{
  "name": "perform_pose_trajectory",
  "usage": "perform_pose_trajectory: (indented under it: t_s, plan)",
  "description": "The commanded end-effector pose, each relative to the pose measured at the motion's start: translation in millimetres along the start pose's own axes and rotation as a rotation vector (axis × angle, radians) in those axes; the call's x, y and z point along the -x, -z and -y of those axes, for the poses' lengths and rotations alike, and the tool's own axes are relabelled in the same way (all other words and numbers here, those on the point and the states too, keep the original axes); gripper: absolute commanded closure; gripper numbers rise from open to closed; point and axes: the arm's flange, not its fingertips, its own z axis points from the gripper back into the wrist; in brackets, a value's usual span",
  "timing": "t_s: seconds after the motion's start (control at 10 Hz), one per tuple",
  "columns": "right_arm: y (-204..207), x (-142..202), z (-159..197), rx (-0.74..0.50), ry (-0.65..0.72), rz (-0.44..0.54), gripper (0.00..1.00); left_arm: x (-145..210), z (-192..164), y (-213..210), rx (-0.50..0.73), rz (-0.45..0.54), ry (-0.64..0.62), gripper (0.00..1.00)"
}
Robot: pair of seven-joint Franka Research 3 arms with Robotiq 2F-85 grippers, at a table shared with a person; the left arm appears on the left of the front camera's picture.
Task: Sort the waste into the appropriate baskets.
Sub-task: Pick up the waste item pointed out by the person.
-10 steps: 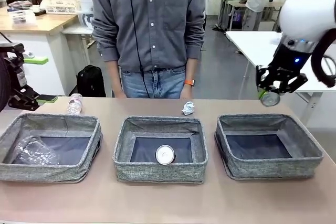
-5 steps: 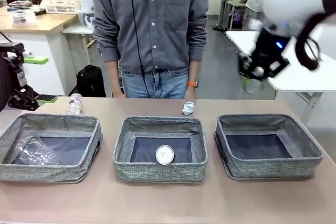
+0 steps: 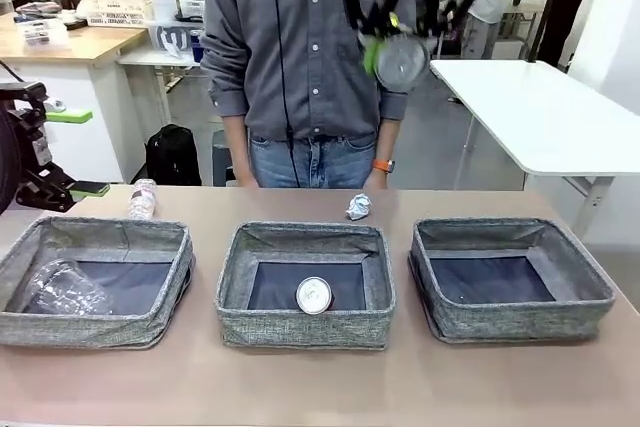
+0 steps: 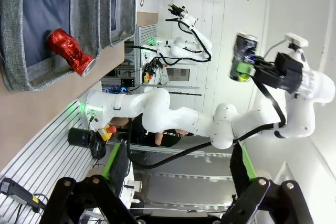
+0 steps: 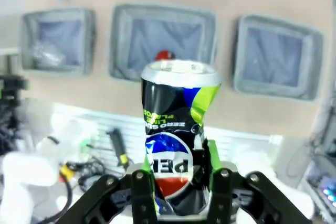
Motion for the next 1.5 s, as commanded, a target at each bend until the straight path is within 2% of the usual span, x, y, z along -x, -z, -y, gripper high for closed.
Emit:
perform_pose_trajectory:
  t_s: [0.0, 0.2, 0.3, 0.6, 0.8, 1.0, 1.4]
  plan:
    - [-28.7, -5.3, -2.1, -0.090, 0.009, 0.023, 0.57, 1.6, 1.8, -0.3, 0.013, -0.003, 0.007, 0.00]
    - [-48.5, 1.8, -2.5, -0.159, -0.010, 0.070, 0.57, 1.6, 1.8, -0.3, 0.013, -0.003, 0.007, 0.00]
    - [-49.9, 1.1, -4.1, -0.191, -0.014, 0.062, 0.57, 1.6, 1.8, -0.3, 0.013, -0.003, 0.007, 0.00]
    - [-30.7, 1.5, -21.5, -0.210, -0.028, 0.038, 0.57, 1.6, 1.8, -0.3, 0.013, -0.003, 0.007, 0.00]
    - [-19.7, 3.6, -41.1, -0.212, -0.043, 0.080, 0.57, 1.6, 1.8, -0.3, 0.013, -0.003, 0.007, 0.00]
    - [-10.3, -1.4, -52.7, -0.201, -0.079, 0.043, 0.57, 1.6, 1.8, -0.3, 0.013, -0.003, 0.007, 0.00]
    - [-16.6, -0.1, -49.0, -0.194, -0.081, 0.047, 0.57, 1.6, 1.8, -0.3, 0.013, -0.003, 0.007, 0.00]
